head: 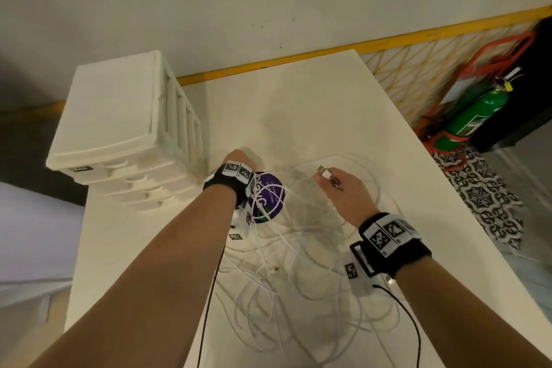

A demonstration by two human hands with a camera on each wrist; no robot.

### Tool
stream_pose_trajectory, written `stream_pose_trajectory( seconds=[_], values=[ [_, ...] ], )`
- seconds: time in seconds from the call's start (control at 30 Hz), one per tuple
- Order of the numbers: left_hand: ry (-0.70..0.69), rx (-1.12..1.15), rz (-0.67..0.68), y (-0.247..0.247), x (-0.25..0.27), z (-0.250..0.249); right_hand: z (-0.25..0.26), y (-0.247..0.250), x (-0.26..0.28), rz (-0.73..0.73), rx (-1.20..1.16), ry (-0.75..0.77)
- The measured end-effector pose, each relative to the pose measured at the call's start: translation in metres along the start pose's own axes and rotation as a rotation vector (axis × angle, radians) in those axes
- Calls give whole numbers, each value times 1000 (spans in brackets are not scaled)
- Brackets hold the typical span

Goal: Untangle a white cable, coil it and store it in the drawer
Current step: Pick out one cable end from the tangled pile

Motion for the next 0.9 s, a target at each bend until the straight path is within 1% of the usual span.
stream_pose_trajectory(
  seconds=[0.03, 0.1, 0.13, 0.17, 0.23, 0.3, 0.37, 0.43, 0.57, 0.63, 0.73, 0.8, 0.9],
  values=[
    [11, 54, 1, 5, 6, -1, -1, 0, -2, -5, -33, -13],
    [-32, 71, 57, 9, 6, -1, -1, 0, -6, -31, -141, -24],
    [-16, 142, 59, 13, 4, -2, 2, 1, -8, -51, -172, -6],
    [-16, 263, 79, 19, 8, -5, 7, 2, -9, -71, -190, 22],
    [-116, 407, 38, 31, 17, -8, 21, 6, -10, -136, -216, 86],
    [-236, 523, 38, 44, 38, -12, 37, 10, -11, -175, -247, 125],
    [-378, 580, 9, 61, 63, -15, 53, 10, -11, -156, -353, 152],
    [-479, 622, 4, 74, 88, -17, 68, 10, -10, -129, -427, 206],
    [-680, 716, 40, 85, 136, -17, 99, 15, -5, -99, -240, 371],
    [-713, 794, 101, 81, 152, -16, 114, 18, 0, -115, -192, 419],
    [-683, 900, 174, 76, 176, -13, 130, 21, 9, -120, -222, 436],
    [-675, 907, 205, 72, 188, -12, 135, 22, 15, -139, -233, 443],
    [-744, 864, 206, 70, 209, -12, 142, 23, 26, -155, -263, 437]
  ],
)
Point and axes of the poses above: each hand's wrist, its own x-axis away from the middle knuckle, its own y-axis out of the back of the hand, z = x × y, the point moved 4 cm from there along -x, towards the middle knuckle, and after that the axes turned 14 degrees about y, right-handed, at the moved point
